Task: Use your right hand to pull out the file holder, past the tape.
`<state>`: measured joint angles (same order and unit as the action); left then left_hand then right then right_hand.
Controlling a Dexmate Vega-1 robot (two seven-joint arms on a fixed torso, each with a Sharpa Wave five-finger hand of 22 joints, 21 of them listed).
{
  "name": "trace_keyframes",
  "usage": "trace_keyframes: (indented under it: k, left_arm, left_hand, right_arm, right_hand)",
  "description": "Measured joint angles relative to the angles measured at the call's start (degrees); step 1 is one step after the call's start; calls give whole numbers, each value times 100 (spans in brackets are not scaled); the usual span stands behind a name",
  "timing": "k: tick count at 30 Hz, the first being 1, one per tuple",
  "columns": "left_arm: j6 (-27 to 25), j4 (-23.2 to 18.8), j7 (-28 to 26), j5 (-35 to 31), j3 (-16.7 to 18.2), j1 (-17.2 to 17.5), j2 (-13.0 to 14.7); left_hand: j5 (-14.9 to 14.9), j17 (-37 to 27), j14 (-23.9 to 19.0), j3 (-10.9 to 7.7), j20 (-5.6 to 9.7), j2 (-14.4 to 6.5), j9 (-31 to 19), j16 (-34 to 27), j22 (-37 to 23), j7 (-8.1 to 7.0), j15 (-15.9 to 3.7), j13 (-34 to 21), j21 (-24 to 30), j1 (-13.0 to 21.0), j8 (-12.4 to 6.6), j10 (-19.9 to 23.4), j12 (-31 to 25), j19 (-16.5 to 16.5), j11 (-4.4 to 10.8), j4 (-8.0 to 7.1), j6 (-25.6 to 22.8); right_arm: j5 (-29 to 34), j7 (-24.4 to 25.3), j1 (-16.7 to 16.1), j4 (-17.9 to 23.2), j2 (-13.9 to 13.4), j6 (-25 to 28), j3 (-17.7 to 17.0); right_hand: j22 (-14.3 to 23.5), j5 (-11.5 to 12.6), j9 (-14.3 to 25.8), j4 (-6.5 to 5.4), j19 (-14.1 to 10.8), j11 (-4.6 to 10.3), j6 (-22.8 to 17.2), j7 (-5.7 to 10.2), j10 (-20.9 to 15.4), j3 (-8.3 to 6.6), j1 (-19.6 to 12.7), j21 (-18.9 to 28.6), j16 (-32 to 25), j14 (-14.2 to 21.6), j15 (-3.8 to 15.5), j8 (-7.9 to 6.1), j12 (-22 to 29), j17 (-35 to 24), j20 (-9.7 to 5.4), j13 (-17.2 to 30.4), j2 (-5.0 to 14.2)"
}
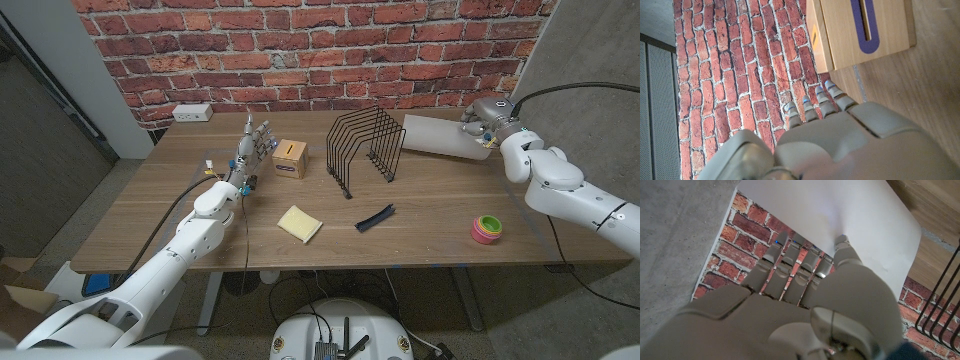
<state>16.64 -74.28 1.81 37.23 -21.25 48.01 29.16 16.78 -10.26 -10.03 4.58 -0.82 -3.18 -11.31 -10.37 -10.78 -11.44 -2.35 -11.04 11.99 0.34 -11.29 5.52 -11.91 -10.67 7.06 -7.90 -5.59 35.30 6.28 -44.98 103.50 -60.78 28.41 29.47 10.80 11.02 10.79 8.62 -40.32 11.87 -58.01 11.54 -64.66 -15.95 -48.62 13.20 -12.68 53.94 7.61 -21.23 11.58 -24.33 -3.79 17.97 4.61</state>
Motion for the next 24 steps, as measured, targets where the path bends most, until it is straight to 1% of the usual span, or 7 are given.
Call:
trace_keyframes:
  k: [5,17,19,24]
  left_arm:
    - [0,0,0,0,0,0,0]
    - [-1,0,0,1,0,1,0]
    - [-1,0,-1,0,0,1,0]
    - [-3,-2,-3,1,0,1,0]
  left_hand:
    - [0,0,0,0,0,0,0,0,0,0,0,0,0,0,0,0,0,0,0,0,0]
    - [0,0,0,0,0,0,0,0,0,0,0,0,0,0,0,0,0,0,0,0,0]
    - [0,0,0,0,0,0,0,0,0,0,0,0,0,0,0,0,0,0,0,0,0]
    - [0,0,0,0,0,0,0,0,0,0,0,0,0,0,0,0,0,0,0,0,0]
  right_arm:
    - [-1,-18,-39,53,5,17,28]
    - [-12,-91,-200,237,-39,153,39]
    - [-19,-95,-270,298,-65,195,38]
    - [-38,-104,-405,424,-114,297,2]
  right_hand:
    - [0,0,0,0,0,0,0,0,0,0,29,0,0,0,0,6,0,0,0,0,-29]
    - [0,0,30,15,0,-3,0,0,3,-15,29,0,0,0,0,6,0,1,0,-1,-29]
    - [-1,0,30,16,0,-31,0,0,31,-15,29,0,0,0,0,6,0,1,0,-1,-29]
    - [-15,0,30,16,0,-10,1,0,53,-15,29,0,0,0,0,6,0,1,0,-1,-30]
